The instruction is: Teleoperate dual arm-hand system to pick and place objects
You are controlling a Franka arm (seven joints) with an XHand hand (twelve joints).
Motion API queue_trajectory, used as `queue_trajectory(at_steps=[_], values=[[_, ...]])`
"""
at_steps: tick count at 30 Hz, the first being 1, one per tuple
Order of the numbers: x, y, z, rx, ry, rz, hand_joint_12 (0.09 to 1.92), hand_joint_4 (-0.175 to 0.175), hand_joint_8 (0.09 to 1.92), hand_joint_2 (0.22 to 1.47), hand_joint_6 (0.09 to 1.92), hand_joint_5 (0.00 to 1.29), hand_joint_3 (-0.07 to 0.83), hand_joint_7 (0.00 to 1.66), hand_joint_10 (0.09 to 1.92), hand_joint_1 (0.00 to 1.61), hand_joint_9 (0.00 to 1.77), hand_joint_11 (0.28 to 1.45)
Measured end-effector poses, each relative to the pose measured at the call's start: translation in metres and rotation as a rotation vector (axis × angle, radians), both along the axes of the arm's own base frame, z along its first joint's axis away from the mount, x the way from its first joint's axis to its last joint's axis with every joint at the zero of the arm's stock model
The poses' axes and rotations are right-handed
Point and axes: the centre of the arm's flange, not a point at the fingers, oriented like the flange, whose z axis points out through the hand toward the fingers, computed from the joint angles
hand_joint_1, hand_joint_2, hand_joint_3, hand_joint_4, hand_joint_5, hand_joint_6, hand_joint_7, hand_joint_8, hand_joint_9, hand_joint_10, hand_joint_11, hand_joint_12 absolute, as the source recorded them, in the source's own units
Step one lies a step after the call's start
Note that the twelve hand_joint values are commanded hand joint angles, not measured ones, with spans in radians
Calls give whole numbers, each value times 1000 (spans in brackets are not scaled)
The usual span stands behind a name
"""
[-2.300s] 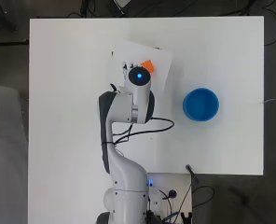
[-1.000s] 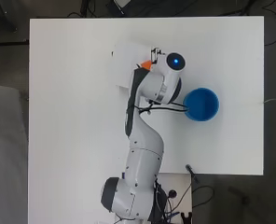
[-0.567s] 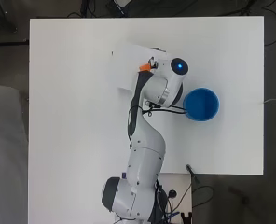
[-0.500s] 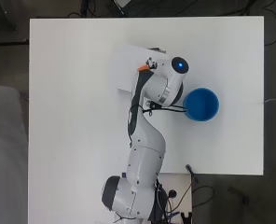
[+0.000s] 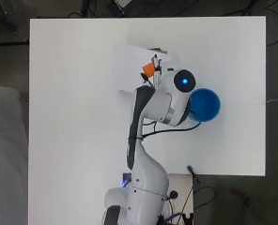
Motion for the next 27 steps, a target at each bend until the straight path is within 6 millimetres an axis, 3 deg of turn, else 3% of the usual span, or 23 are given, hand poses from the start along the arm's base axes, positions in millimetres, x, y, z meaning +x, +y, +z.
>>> queue_trajectory(at_steps=[6, 10, 12, 16, 23, 27], values=[[-48, -79, 32, -78, -46, -111, 1774, 175, 1920, 1207, 1267, 796, -1, 1420, 1920, 935, 1611, 1174], [-67, -131, 31, -96, -42, -192, 1777, 175, 1920, 1204, 1261, 803, -1, 1425, 1920, 940, 1628, 1201], [-70, -157, 16, -75, -23, -226, 1773, 175, 1920, 1202, 1259, 807, -1, 1433, 1920, 941, 1637, 1218], [-78, -205, -35, -14, 10, -301, 1757, 175, 1920, 1205, 1288, 800, 1, 1430, 1920, 943, 1633, 1240], [-91, -216, -91, 47, 72, -381, 1748, 175, 1920, 1212, 1310, 790, 1, 1401, 1920, 941, 1603, 1238], [-99, -215, -134, 66, 173, -414, 1746, 175, 1920, 1228, 1370, 760, 5, 1362, 1920, 927, 1571, 1209]])
